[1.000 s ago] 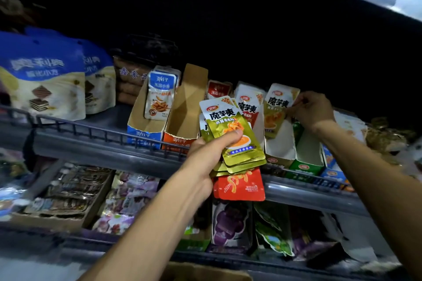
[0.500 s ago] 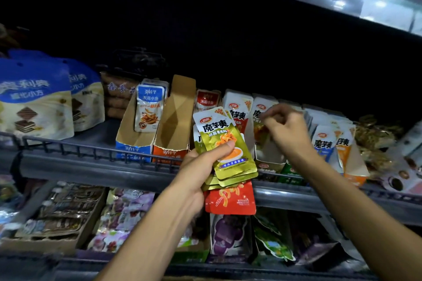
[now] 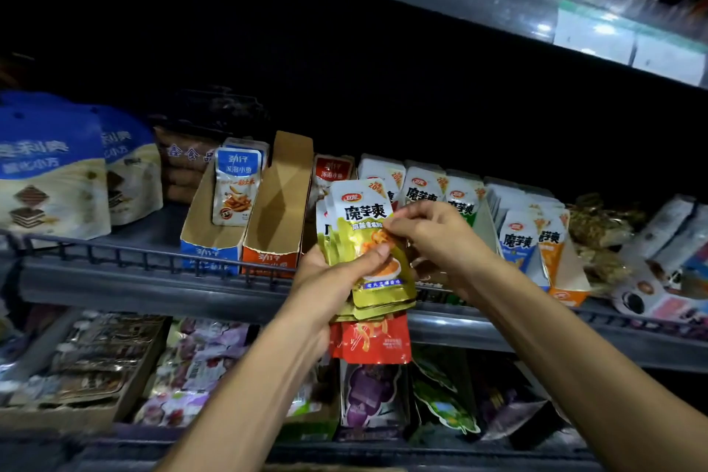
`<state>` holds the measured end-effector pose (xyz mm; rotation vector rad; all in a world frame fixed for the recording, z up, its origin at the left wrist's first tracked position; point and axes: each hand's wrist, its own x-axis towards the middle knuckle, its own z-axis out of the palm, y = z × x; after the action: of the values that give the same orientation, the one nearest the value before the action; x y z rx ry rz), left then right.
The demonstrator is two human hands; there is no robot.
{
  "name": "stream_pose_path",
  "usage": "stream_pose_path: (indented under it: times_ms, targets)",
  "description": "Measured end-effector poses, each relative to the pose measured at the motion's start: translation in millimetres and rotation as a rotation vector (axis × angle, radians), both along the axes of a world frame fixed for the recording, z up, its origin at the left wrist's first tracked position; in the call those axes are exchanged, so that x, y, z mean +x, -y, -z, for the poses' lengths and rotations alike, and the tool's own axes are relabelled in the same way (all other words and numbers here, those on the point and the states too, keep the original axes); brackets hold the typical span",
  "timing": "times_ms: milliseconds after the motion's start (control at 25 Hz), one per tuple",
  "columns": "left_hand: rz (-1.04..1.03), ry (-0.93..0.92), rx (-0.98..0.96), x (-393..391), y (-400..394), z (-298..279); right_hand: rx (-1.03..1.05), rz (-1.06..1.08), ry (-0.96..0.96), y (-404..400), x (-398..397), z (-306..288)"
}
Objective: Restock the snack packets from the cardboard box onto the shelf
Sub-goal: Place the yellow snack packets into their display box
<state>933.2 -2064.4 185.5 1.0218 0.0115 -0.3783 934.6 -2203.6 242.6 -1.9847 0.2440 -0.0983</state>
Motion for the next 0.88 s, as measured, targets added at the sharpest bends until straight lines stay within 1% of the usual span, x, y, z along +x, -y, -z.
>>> stream_pose_path:
  times_ms: [80,240,400,440,520,600,680,720,800,880]
  targets:
    - [-0.012,0.018,0.013,0.0,-0.7,0.2,-0.007,-0.028,-0.033,-3.5,-1.5,2.3]
    - [0.024,-0.026,-0.005,-1.3,-4.9,-0.7,0.127,0.044,0.010,-0.9,2.9,2.7]
    - [-0.012,-0.042,-0.042,6.1,-14.1,-2.9,0.402,0.177,-0.016,10.6,11.7,6.3]
    - [-0.019,-0.047,-0.049,7.1,-15.8,-3.0,0.433,0.216,0.029,15.6,15.4,6.7]
    - [-0.032,-0.072,-0.062,7.6,-17.6,-1.9,0.440,0.357,0.234,31.2,25.9,1.2]
    - [-0.037,-0.104,-0.067,8.4,-18.9,-0.4,0.350,0.478,0.481,54.1,38.5,-10.4]
    - [-0.041,-0.122,-0.069,10.5,-20.6,0.1,0.160,0.459,0.626,71.0,51.1,-17.6]
    - [-0.041,-0.124,-0.072,11.4,-20.9,0.0,0.042,0.438,0.637,75.9,57.3,-18.0]
    - [-0.039,-0.123,-0.068,11.8,-21.1,-0.4,-0.148,0.411,0.570,82.1,71.5,-9.8]
    - [-0.033,-0.118,-0.064,11.7,-19.9,-1.0,-0.196,0.353,0.477,86.5,82.8,5.2]
